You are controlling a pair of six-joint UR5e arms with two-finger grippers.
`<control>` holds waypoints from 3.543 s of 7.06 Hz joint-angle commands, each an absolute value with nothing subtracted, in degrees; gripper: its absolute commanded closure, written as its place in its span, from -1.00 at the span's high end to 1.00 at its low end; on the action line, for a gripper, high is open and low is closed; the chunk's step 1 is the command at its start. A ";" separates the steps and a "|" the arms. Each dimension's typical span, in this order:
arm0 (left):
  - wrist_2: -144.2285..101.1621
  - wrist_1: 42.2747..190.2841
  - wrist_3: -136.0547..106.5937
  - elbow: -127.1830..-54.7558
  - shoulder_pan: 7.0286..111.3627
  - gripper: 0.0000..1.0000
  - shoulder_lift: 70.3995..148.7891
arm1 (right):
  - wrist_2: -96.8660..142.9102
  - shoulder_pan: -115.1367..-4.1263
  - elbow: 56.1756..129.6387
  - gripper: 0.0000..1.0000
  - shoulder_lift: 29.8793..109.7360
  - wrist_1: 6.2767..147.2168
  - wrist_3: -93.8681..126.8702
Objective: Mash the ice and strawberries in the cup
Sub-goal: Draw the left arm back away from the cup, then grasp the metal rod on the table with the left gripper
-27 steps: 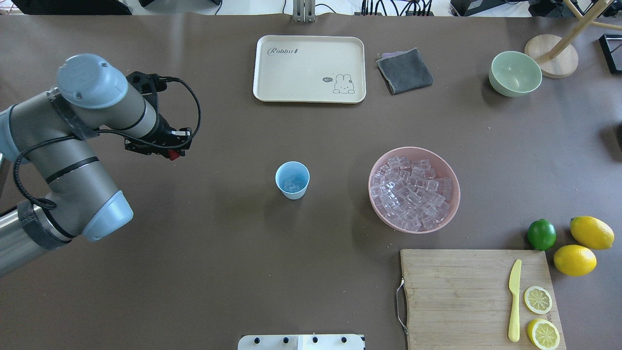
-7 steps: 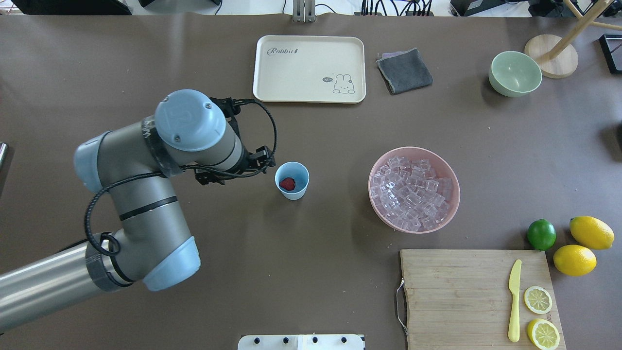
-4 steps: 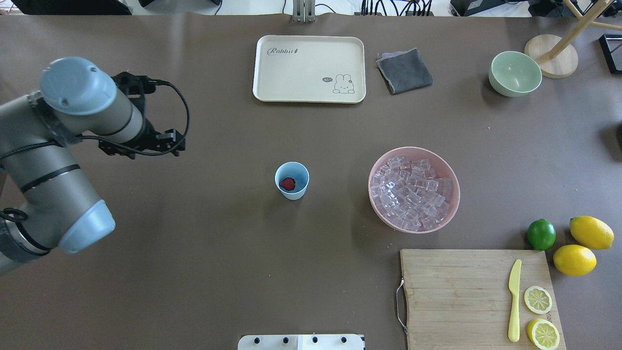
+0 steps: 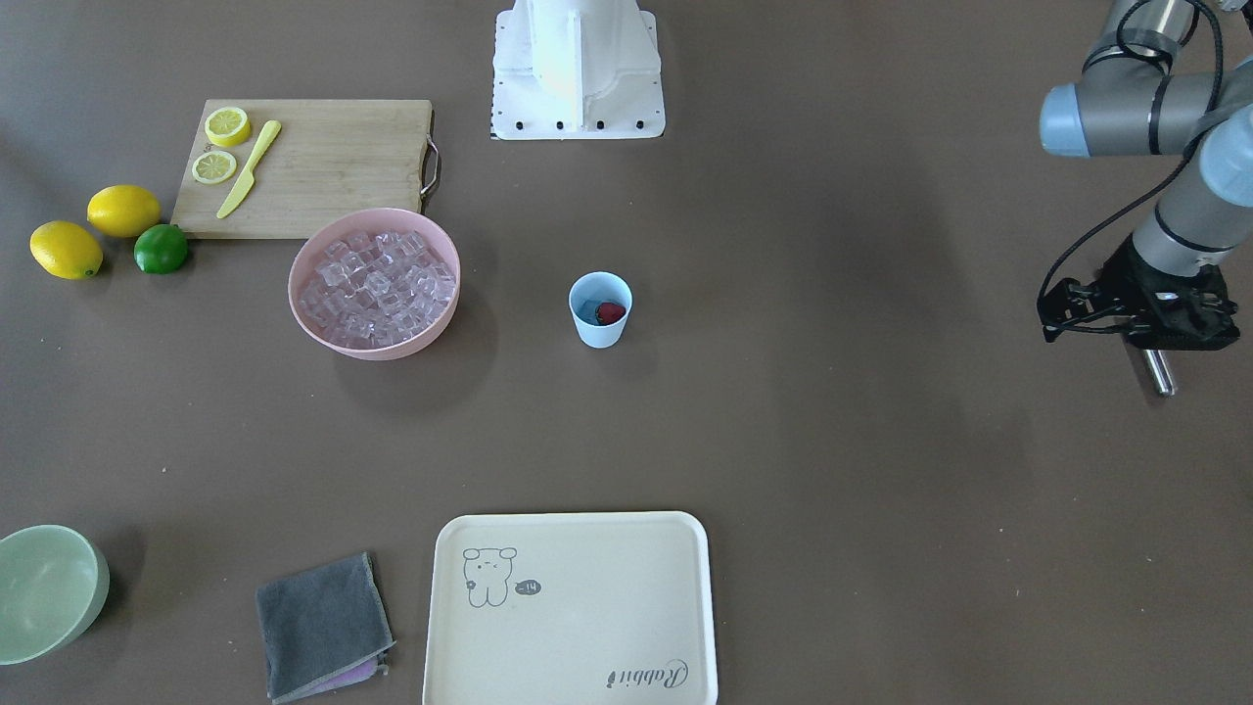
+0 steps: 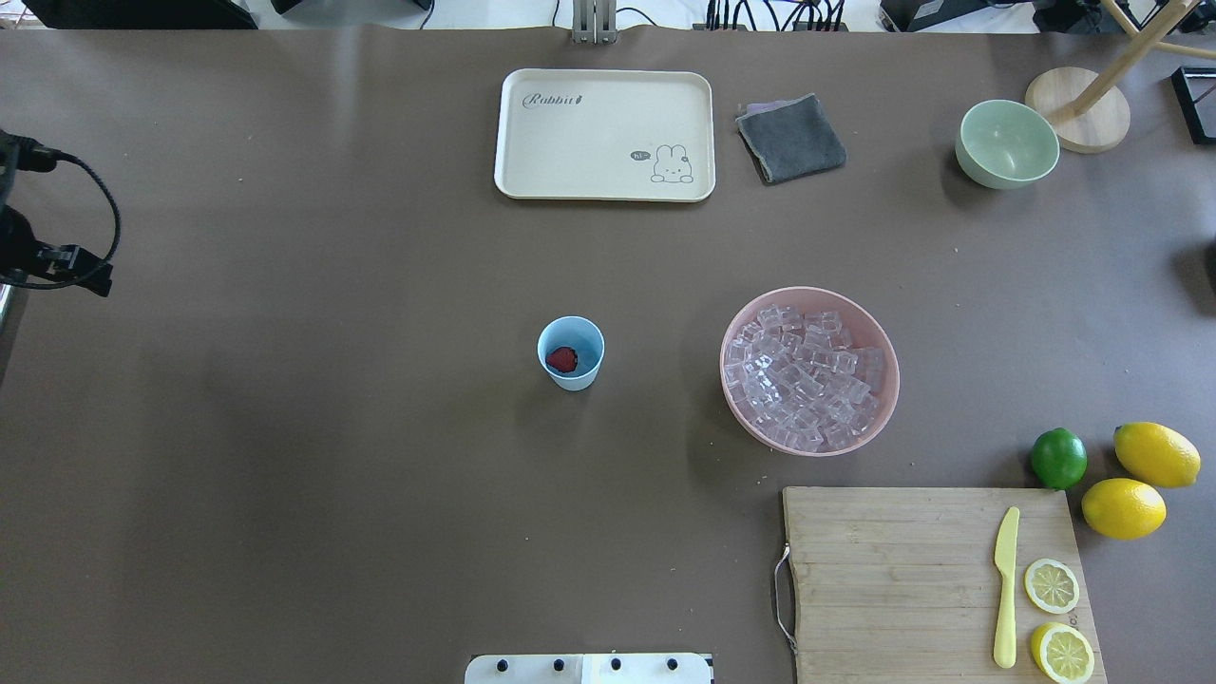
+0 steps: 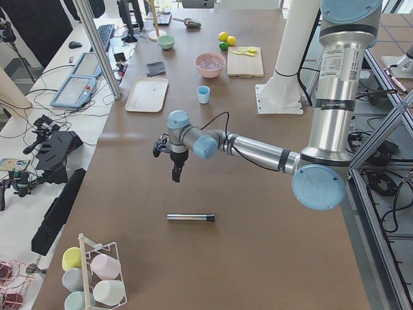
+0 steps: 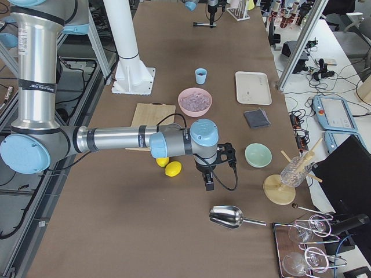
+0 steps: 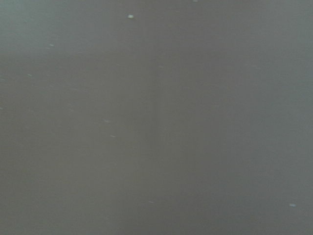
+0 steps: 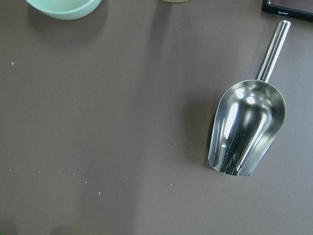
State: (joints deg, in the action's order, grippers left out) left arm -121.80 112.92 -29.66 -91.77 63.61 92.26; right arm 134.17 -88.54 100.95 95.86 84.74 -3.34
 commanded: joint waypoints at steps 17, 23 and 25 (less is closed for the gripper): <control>-128.23 132.53 -38.85 -74.46 67.85 0.93 88.68 | 133.86 -88.50 101.77 1.00 96.59 84.55 -4.31; -128.67 136.23 -27.42 -73.56 63.37 -0.36 88.51 | 133.68 -88.77 102.92 1.00 97.12 84.55 -4.13; -128.32 135.79 -19.86 -73.56 64.51 -0.42 88.24 | 133.77 -88.77 103.01 1.00 97.21 84.46 -4.22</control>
State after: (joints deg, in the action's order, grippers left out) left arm -128.55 136.07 -23.28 -73.56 64.05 88.43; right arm 133.69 -88.76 102.91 97.14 84.53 -4.19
